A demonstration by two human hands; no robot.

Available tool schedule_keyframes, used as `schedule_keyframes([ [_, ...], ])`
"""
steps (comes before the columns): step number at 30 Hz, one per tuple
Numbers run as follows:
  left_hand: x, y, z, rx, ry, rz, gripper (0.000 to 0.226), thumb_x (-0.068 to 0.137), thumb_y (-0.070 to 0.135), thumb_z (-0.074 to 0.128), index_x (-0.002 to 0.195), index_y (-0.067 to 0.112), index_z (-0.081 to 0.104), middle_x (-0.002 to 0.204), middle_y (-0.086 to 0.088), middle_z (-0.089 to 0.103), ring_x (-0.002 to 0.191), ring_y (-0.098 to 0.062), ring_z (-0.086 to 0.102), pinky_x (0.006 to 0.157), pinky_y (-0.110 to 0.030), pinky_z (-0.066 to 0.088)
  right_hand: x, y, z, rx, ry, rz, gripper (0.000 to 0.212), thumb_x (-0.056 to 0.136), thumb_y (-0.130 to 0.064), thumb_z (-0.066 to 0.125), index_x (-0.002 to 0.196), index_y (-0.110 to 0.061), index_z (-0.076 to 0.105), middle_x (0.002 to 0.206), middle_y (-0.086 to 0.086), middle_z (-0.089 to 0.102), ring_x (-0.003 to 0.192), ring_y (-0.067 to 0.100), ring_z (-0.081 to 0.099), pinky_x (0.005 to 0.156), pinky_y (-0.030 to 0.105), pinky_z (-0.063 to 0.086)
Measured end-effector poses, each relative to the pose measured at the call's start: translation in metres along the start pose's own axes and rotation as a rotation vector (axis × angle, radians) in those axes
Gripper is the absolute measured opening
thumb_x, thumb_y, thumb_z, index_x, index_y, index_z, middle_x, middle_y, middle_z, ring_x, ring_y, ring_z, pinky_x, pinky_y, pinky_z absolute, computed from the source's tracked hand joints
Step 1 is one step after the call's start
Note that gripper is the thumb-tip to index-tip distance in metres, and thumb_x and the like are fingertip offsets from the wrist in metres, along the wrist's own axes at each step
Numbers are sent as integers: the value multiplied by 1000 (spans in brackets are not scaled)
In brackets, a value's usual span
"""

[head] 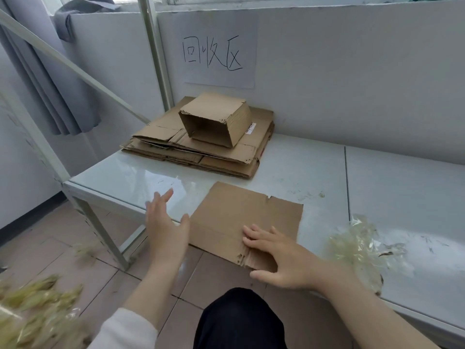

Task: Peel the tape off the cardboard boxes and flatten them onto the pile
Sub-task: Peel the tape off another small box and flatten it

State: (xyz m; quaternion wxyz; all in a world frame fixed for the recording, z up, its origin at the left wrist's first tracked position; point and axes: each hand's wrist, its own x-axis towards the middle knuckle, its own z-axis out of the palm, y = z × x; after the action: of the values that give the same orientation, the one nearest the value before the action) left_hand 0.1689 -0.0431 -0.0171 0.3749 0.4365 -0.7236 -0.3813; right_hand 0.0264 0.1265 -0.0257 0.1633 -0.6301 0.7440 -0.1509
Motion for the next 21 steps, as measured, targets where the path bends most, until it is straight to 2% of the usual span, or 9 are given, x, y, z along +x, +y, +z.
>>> schedule_keyframes([
  [2,8,-2,12,148,-141,294,44,93,11,51,136,19,45,152,-1,31,145,-14,13,119,-35,8,7,-1,0,93,134,68,40,92,-41,47,128,-24,53,144,-17,38,133,-3,30,115,30,20],
  [4,23,5,34,232,-422,365,42,98,22,43,139,21,41,154,1,27,146,-11,10,118,-32,5,21,-3,-1,148,318,184,30,95,-32,43,114,-19,62,125,-8,56,119,8,45,104,28,34],
  [5,33,9,46,324,-522,398,43,99,26,39,142,23,37,156,1,22,146,-12,8,118,-33,5,28,-5,0,106,383,254,31,96,-29,42,118,-17,59,125,-3,54,120,13,42,103,26,32],
  [7,50,11,69,549,-627,490,47,100,35,32,146,27,27,158,1,13,147,-15,2,118,-35,2,40,-6,5,-13,427,412,45,97,-31,37,136,-10,40,144,5,35,136,20,22,112,26,17],
  [9,57,5,83,700,-656,521,50,100,41,25,148,30,18,159,2,4,147,-14,-4,118,-37,-3,45,-4,14,-72,364,526,60,98,-39,25,147,-6,11,157,6,4,144,19,-6,117,31,-2],
  [11,57,-4,92,773,-629,511,52,100,44,20,149,31,11,159,2,-2,146,-12,-8,118,-36,-7,47,-1,23,-130,293,574,66,97,-44,16,147,-6,-6,156,7,-14,143,16,-18,116,33,-11],
  [17,67,-1,107,833,-562,348,59,99,47,15,151,23,1,159,-5,-10,146,-16,-12,119,-40,-8,46,-4,25,-178,255,603,69,95,-48,12,145,-7,-12,154,8,-20,142,16,-20,117,34,-11],
  [19,68,0,112,859,-530,323,59,99,46,13,150,20,-2,158,-6,-12,146,-17,-13,118,-41,-9,40,-8,28,-202,257,609,74,89,-54,-2,145,-7,-12,154,8,-20,142,17,-19,116,33,-13],
  [21,66,-1,115,874,-505,312,59,99,44,11,150,19,-2,158,-6,-12,146,-17,-13,118,-41,-9,33,-12,34,-230,276,609,87,73,-55,-18,145,-7,-11,155,8,-18,143,18,-18,114,31,-14],
])
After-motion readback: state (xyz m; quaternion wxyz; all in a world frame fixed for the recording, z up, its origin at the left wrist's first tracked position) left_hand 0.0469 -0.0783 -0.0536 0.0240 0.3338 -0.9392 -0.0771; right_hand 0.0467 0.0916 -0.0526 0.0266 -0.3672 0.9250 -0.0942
